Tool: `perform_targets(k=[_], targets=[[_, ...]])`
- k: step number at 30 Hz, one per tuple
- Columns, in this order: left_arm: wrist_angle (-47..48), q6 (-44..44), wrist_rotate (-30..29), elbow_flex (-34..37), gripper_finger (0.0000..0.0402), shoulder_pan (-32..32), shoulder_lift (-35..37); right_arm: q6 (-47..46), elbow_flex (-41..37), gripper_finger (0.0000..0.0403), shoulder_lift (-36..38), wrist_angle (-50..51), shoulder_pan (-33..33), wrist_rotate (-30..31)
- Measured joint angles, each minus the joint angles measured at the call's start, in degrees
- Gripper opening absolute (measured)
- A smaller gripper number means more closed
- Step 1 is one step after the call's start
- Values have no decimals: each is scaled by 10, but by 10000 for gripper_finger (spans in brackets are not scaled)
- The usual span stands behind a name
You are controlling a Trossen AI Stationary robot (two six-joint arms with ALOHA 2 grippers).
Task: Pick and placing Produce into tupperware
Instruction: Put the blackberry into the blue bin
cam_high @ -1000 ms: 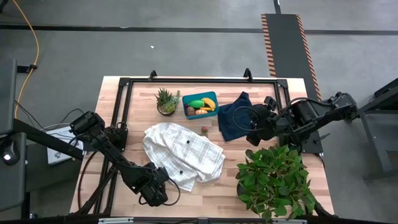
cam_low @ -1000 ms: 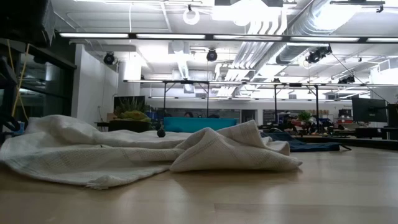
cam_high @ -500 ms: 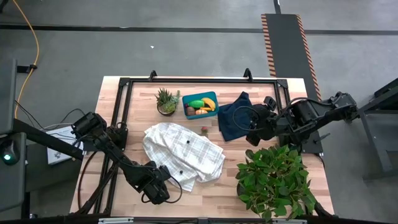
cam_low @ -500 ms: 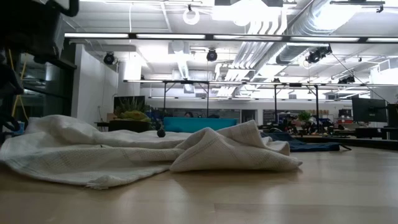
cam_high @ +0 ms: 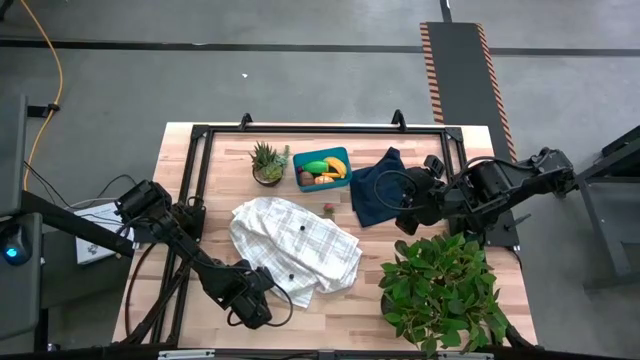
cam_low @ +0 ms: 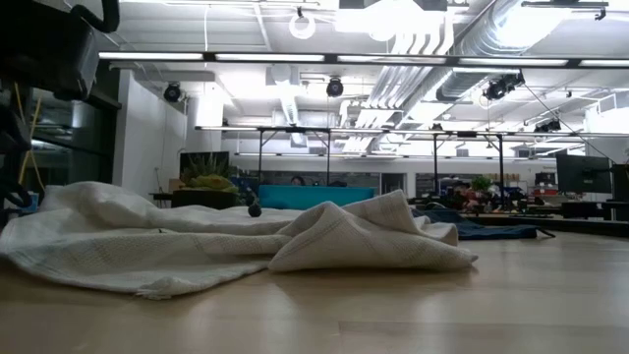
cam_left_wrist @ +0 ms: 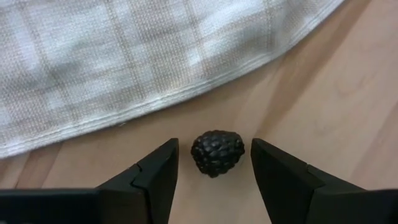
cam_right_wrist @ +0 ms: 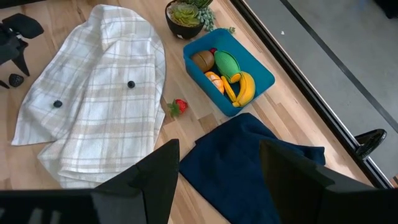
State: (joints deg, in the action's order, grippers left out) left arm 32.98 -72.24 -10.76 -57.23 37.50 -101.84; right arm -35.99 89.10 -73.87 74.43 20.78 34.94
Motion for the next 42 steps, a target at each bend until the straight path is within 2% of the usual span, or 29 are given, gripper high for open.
perform_targets(k=[14, 37, 42], targets=[[0, 0, 4, 0, 112, 0, 0, 0, 0, 213, 0, 0, 0, 0], [-7, -2, 2, 0, 101, 0, 0, 2, 0, 213, 0, 0, 0, 0], [-33, -2, 2, 0, 95, 0, -1, 2, 0, 213, 0, 0, 0, 0]])
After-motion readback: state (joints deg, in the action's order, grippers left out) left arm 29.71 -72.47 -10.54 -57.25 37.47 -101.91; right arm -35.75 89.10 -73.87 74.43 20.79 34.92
